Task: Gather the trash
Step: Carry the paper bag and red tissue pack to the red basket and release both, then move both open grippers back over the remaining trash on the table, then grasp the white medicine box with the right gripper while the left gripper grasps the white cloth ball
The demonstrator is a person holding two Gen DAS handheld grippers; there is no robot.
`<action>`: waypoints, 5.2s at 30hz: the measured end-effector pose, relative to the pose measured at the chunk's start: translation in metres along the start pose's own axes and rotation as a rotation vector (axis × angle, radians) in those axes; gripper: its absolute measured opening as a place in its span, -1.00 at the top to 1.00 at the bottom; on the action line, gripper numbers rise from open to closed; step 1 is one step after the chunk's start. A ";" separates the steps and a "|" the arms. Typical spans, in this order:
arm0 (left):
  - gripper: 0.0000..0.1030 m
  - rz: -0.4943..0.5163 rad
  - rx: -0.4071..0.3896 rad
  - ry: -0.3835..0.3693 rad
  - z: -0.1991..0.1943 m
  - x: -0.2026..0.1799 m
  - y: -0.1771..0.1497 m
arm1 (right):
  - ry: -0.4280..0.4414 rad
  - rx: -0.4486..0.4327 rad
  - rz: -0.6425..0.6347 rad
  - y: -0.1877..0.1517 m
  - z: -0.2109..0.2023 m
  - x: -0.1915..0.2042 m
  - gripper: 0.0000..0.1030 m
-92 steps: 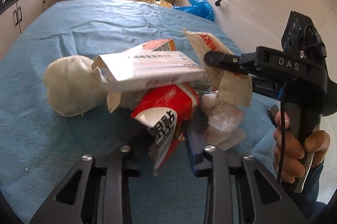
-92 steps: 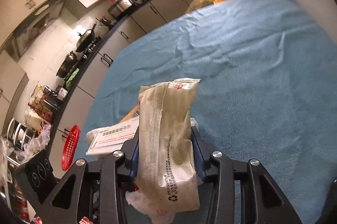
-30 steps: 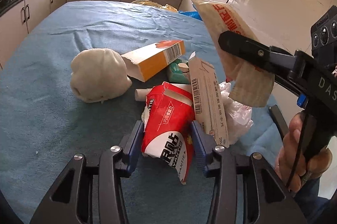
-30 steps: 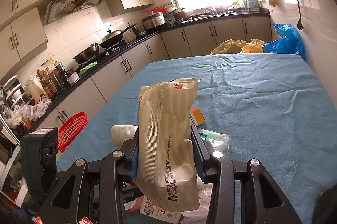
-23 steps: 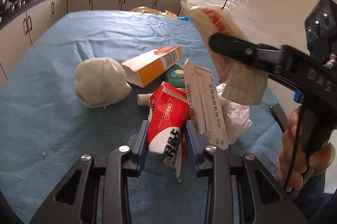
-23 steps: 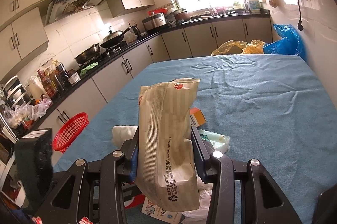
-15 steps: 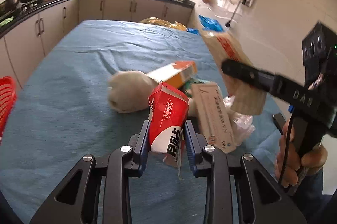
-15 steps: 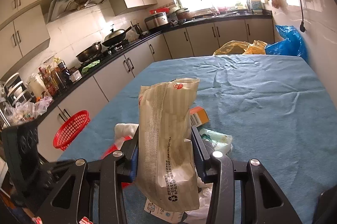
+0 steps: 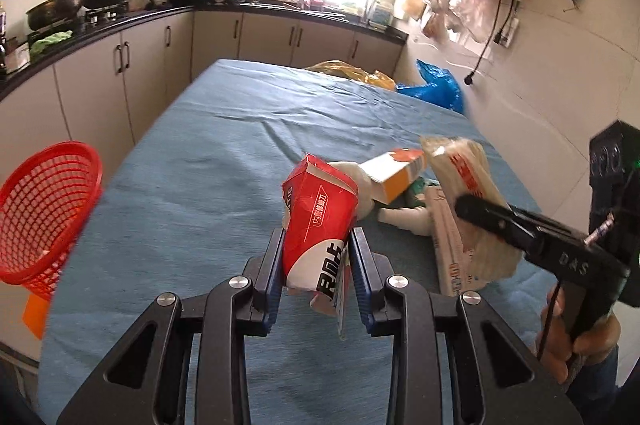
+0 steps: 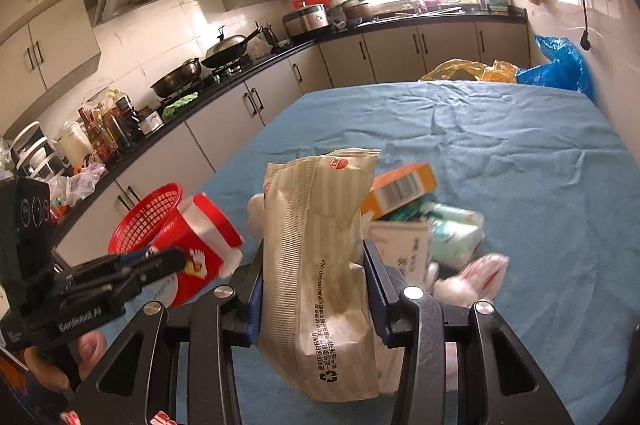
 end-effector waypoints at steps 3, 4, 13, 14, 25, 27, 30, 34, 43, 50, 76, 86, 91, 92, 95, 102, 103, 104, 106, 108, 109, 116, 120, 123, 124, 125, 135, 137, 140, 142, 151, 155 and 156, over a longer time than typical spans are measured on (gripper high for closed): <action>0.42 -0.016 -0.005 0.007 -0.005 0.010 -0.002 | 0.001 -0.005 -0.002 -0.002 -0.002 0.006 0.11; 0.42 -0.021 -0.006 0.008 -0.007 0.013 -0.002 | 0.003 -0.003 -0.002 -0.002 -0.002 0.007 0.11; 0.42 -0.045 -0.023 0.016 -0.015 0.027 -0.004 | 0.040 0.039 -0.025 -0.009 0.008 0.029 0.11; 0.42 -0.048 -0.026 0.017 -0.016 0.029 -0.004 | 0.043 0.042 -0.029 -0.009 0.009 0.031 0.11; 0.41 -0.070 -0.044 0.019 -0.024 0.039 -0.007 | 0.072 0.079 -0.049 -0.014 0.017 0.051 0.11; 0.41 -0.077 -0.048 0.018 -0.026 0.042 -0.008 | 0.073 0.082 -0.056 -0.014 0.018 0.054 0.11; 0.41 -0.084 -0.054 0.018 -0.028 0.044 -0.008 | 0.073 0.088 -0.068 -0.014 0.020 0.061 0.11; 0.41 -0.093 -0.060 0.017 -0.031 0.046 -0.008 | 0.075 0.097 -0.083 -0.014 0.024 0.070 0.11; 0.41 -0.125 -0.092 0.029 -0.045 0.067 -0.006 | 0.083 0.132 -0.116 -0.005 0.034 0.092 0.11; 0.40 -0.202 -0.168 0.081 -0.079 0.114 0.002 | 0.124 0.143 -0.160 0.016 0.044 0.130 0.11; 0.36 -0.406 -0.204 0.263 -0.097 0.266 0.005 | 0.250 0.295 -0.240 0.058 0.188 0.278 0.07; 0.12 -0.423 -0.197 0.280 -0.093 0.281 0.003 | 0.254 0.274 -0.224 0.070 0.209 0.284 -0.26; -0.11 -0.412 -0.217 0.272 -0.101 0.270 -0.003 | 0.181 0.191 -0.261 0.071 0.174 0.266 -0.41; -0.12 -0.406 -0.219 0.271 -0.103 0.266 -0.004 | 0.136 0.175 -0.289 0.070 0.167 0.263 -0.50; -0.17 -0.388 -0.226 0.242 -0.104 0.249 -0.006 | 0.023 0.114 -0.360 0.061 0.142 0.250 -0.68; -0.20 -0.274 -0.185 0.183 -0.089 0.189 -0.008 | -0.156 0.015 -0.374 0.049 0.087 0.197 -0.84; -0.21 -0.261 -0.180 0.174 -0.087 0.182 -0.008 | -0.179 -0.005 -0.371 0.047 0.077 0.187 -0.88; -0.21 -0.244 -0.170 0.161 -0.083 0.171 -0.008 | -0.198 -0.042 -0.367 0.045 0.066 0.178 -0.88; -0.22 -0.213 -0.154 0.142 -0.076 0.155 -0.009 | -0.199 -0.097 -0.346 0.040 0.042 0.158 -0.88; -0.22 -0.181 -0.134 0.123 -0.067 0.135 -0.010 | -0.207 -0.108 -0.321 0.036 0.025 0.140 -0.88; -0.22 -0.166 -0.124 0.111 -0.062 0.126 -0.011 | -0.209 -0.112 -0.304 0.034 0.016 0.130 -0.88; -0.28 -0.055 -0.041 0.032 -0.029 0.062 -0.023 | -0.243 -0.078 -0.168 0.008 -0.028 0.060 -0.88; -0.35 0.012 -0.003 0.013 -0.013 0.032 -0.032 | -0.229 -0.034 -0.084 -0.014 -0.043 0.024 -0.85; -0.36 0.040 0.020 0.014 -0.005 0.022 -0.036 | -0.230 0.035 -0.032 -0.032 -0.042 0.006 -0.52; -0.36 0.047 0.023 0.020 -0.004 0.021 -0.036 | -0.226 0.053 -0.017 -0.036 -0.040 0.003 -0.43; -0.36 0.049 0.021 0.021 -0.004 0.021 -0.036 | -0.221 0.066 -0.001 -0.040 -0.039 -0.001 -0.41; -0.41 0.044 0.034 0.024 -0.003 0.024 -0.037 | -0.243 0.167 0.044 -0.034 0.004 -0.010 -0.41; -0.41 0.043 0.038 0.025 -0.003 0.025 -0.037 | -0.290 0.197 0.054 -0.033 0.016 -0.017 -0.41; -0.41 0.031 0.056 0.012 0.000 0.025 -0.033 | -0.298 0.216 0.066 -0.031 0.028 -0.023 -0.40; -0.41 0.022 0.064 -0.001 0.001 0.023 -0.027 | -0.286 0.223 0.077 -0.032 0.030 -0.026 -0.09; -0.63 -0.001 0.071 -0.004 0.014 0.000 0.008 | -0.150 0.080 0.120 -0.030 0.001 -0.031 -0.09; -0.62 -0.048 0.107 -0.006 0.041 -0.007 0.023 | -0.131 0.016 0.153 -0.027 -0.015 -0.032 -0.09; -0.62 -0.055 0.121 0.008 0.050 -0.008 0.026 | -0.128 0.008 0.158 -0.027 -0.017 -0.033 -0.09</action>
Point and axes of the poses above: each gripper's, at about its wrist camera, not at the fingertips, and z roughly the way its jaws point, x to its left, y to its top, the point moved 2 cm from there along z, roughly the way its jaws point
